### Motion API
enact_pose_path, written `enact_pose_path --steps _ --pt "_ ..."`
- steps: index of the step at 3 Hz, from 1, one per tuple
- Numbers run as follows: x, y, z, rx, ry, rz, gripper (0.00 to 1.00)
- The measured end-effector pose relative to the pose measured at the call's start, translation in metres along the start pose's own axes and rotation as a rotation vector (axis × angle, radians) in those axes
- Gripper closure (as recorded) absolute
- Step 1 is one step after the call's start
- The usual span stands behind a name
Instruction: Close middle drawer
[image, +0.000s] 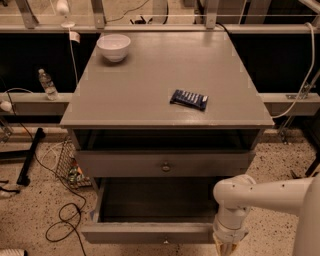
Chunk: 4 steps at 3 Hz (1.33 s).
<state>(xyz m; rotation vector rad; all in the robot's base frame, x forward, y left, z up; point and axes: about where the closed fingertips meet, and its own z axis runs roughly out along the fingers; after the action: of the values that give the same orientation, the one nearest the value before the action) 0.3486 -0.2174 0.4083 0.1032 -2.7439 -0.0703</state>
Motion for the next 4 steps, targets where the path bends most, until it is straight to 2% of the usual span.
enact_pose_path --steps 1,3,4 --pt "-0.007 0.006 -0.004 -0.011 -0.057 -0.043 0.98" --pt "-0.036 0.018 0.007 -0.066 -0.165 -0.112 1.00" --pt "-0.038 0.018 0.006 -0.064 -0.175 -0.115 1.00"
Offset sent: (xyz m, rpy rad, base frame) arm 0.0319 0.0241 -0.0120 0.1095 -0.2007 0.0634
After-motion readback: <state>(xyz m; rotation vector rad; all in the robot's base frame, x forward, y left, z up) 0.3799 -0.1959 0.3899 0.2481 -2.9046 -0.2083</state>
